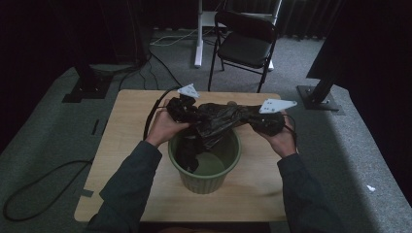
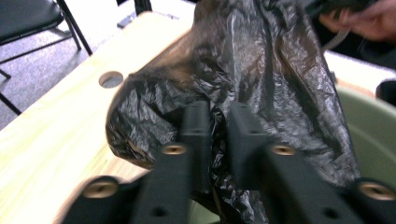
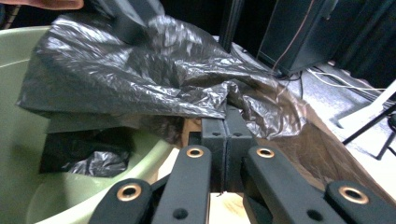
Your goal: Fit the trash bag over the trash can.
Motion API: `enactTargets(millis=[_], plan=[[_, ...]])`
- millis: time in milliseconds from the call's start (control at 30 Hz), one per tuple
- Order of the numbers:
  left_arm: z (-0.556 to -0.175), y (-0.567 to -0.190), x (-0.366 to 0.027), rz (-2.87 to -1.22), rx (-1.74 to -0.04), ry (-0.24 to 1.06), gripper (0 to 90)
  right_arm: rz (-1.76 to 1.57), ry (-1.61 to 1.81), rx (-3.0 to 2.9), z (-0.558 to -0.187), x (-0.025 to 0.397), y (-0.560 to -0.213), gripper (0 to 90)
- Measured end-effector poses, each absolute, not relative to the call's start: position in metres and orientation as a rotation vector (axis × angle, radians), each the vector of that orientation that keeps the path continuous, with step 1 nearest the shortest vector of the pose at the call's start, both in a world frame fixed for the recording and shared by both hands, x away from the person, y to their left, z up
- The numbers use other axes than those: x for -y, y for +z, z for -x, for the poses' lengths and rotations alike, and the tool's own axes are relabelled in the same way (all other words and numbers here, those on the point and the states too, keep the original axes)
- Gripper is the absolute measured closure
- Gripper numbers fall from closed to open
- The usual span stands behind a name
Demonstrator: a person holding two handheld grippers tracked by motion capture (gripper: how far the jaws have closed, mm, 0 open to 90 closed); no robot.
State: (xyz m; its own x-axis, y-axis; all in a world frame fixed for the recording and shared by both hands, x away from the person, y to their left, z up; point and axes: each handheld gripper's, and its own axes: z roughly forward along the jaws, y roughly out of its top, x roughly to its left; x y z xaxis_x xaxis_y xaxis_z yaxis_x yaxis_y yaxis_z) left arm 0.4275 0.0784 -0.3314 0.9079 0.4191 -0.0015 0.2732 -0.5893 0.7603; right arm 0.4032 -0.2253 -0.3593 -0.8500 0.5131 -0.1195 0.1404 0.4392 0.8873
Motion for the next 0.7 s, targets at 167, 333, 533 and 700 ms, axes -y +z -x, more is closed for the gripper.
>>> enactTargets(millis=[167,333,533,700], plan=[[-0.416,-0.329,-0.079,-2.267,-0.444,0.259,88.8,-0.528,1.395,-2.389,-0.398,0.231,-0.359,71.9],[-0.41,-0.334,-0.088,-2.258,-0.438,0.266,88.7,-0.53,1.423,-2.377,-0.395,0.242,-0.35,58.6],[-0.403,-0.336,-0.094,-2.233,-0.427,0.27,88.4,-0.532,1.46,-2.342,-0.399,0.24,-0.334,52.0],[-0.4,-0.341,-0.095,-2.231,-0.421,0.256,88.0,-0.537,1.474,-2.345,-0.411,0.222,-0.325,47.8]])
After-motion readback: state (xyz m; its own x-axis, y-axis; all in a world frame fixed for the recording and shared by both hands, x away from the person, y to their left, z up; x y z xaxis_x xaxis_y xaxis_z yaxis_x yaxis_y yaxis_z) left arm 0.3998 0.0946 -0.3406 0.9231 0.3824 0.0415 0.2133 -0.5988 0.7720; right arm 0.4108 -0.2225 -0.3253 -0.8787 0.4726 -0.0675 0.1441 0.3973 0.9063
